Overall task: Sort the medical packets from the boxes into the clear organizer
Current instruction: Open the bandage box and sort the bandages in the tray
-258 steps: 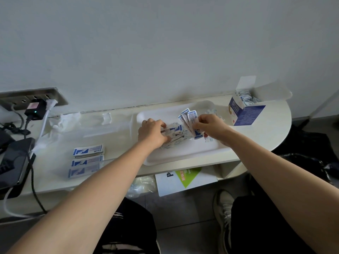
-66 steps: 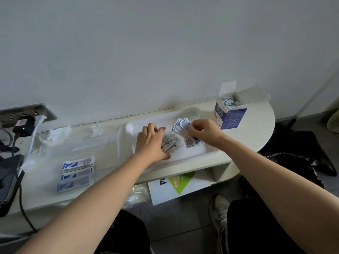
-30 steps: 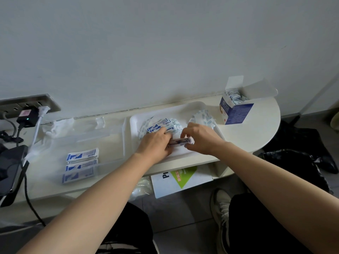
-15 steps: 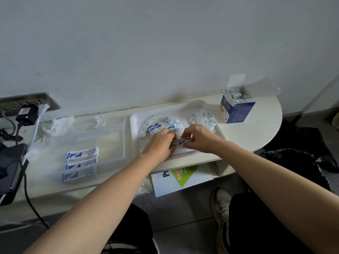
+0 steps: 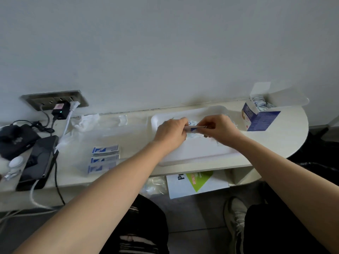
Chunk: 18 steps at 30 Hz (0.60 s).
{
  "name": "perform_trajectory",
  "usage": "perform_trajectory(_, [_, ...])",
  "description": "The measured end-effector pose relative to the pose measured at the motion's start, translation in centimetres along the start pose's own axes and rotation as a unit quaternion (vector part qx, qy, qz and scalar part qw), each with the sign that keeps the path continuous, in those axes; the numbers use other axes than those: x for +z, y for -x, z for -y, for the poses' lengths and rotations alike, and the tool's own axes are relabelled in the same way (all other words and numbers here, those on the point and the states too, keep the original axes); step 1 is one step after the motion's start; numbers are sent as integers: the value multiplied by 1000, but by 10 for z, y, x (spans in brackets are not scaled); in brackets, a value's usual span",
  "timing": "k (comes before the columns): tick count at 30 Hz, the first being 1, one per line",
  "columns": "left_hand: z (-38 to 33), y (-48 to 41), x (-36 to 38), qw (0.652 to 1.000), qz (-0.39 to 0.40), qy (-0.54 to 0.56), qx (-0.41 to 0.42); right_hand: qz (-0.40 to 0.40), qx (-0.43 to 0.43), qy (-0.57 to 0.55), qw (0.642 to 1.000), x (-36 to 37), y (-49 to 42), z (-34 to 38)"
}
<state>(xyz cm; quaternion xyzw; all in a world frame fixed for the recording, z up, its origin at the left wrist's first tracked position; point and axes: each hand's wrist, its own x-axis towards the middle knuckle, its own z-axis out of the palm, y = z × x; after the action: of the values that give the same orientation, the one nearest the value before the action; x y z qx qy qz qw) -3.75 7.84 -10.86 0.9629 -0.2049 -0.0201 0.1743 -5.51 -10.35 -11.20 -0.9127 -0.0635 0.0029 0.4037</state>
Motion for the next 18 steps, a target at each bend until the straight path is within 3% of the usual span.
perform_trajectory(4, [20,2,-50,999,46,7,-27,-33,-29,-114,993,9,-10,31])
perform_trajectory(8, [58,26,-92,982,128,114,-74,-51,-67,-92,992,38,-26,68])
perform_trajectory(13, [109,59,-108,958,181,168,-144,22,-55,-95,994,75,-38,107])
perform_trajectory(15, [126,68,-108,961,180,152,-144,68,-36,-96,992,87,-41,119])
perform_trajectory(18, [137,73,-102,979,114,129,-114,96,-27,-63,993,104,-39,128])
